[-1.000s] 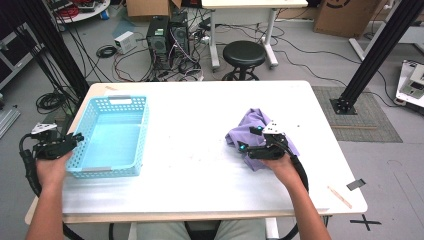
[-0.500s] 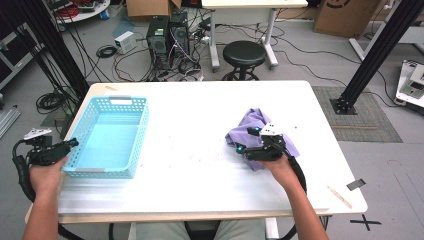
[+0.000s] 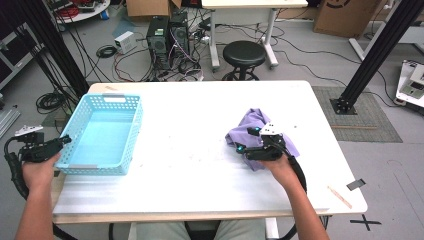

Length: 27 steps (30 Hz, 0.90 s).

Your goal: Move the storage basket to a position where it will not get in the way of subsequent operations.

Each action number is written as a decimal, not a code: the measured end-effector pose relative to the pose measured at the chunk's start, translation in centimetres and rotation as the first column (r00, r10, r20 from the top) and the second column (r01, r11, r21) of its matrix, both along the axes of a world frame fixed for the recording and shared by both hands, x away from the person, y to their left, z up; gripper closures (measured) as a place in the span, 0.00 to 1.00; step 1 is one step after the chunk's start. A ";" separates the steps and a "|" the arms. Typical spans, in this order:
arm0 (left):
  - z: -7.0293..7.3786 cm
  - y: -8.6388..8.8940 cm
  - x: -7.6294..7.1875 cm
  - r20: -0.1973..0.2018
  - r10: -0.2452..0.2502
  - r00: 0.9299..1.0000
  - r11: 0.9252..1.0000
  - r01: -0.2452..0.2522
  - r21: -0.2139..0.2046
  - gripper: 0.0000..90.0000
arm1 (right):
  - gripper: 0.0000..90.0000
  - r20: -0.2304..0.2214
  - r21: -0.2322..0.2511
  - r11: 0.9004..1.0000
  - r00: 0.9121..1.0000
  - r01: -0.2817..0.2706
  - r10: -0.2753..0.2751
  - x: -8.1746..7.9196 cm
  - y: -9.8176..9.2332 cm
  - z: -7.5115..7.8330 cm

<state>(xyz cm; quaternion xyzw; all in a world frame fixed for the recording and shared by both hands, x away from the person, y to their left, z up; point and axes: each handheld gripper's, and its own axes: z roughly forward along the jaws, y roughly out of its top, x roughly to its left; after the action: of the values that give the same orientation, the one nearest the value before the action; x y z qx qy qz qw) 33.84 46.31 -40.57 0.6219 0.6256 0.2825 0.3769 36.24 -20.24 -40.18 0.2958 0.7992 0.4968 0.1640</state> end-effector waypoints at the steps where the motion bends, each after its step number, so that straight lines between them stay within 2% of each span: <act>1: 0.0 0.1 0.1 -0.001 -0.002 1.000 1.000 0.002 0.002 0.93 | 0.27 -0.004 -0.002 1.000 1.000 0.000 0.000 -0.1 0.0 0.1; 10: -0.4 0.5 0.8 -0.005 0.011 1.000 1.000 -0.011 0.001 0.93 | 0.27 -0.008 -0.001 1.000 1.000 0.019 -0.019 -0.1 -0.8 0.0; 12: -0.5 0.7 0.5 0.013 0.031 0.999 0.999 -0.031 -0.013 0.86 | 0.27 -0.010 0.001 1.000 1.000 0.024 -0.024 -0.1 -1.0 0.0; 13: -0.5 0.9 0.4 0.011 0.038 0.999 0.999 -0.038 -0.025 0.79 | 0.27 -0.009 0.002 1.000 1.000 0.023 -0.023 -0.1 -1.0 0.0; 14: -0.6 1.1 0.2 0.008 0.036 0.999 0.999 -0.036 -0.039 0.77 | 0.27 -0.011 0.004 1.000 1.000 0.026 -0.026 -0.1 -1.1 0.0; 17: -0.7 1.3 -0.3 0.016 0.012 1.000 0.998 -0.010 -0.066 0.80 | 0.27 -0.008 0.006 1.000 1.000 0.027 -0.027 -0.2 -1.1 0.0; 19: -0.7 1.2 -0.5 0.021 0.000 1.000 0.999 0.001 -0.050 0.91 | 0.28 -0.004 0.002 1.000 1.000 0.025 -0.025 -0.2 -1.0 0.1; 24: -0.7 1.2 -0.5 0.025 0.053 0.998 0.998 -0.052 -0.037 0.94 | 0.27 -0.004 0.000 1.000 1.000 0.023 -0.023 -0.3 -0.9 0.1; 27: -0.7 1.3 -0.6 0.027 0.068 0.997 0.997 -0.067 -0.036 0.94 | 0.28 -0.004 0.002 1.000 1.000 0.026 -0.026 -0.3 -1.1 0.1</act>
<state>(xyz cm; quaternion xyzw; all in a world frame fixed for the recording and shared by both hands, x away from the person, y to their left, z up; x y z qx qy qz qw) 33.25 47.58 -41.27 0.5895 0.6459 0.2928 0.3868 35.99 -21.30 -40.08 0.3072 0.7954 0.4947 0.1683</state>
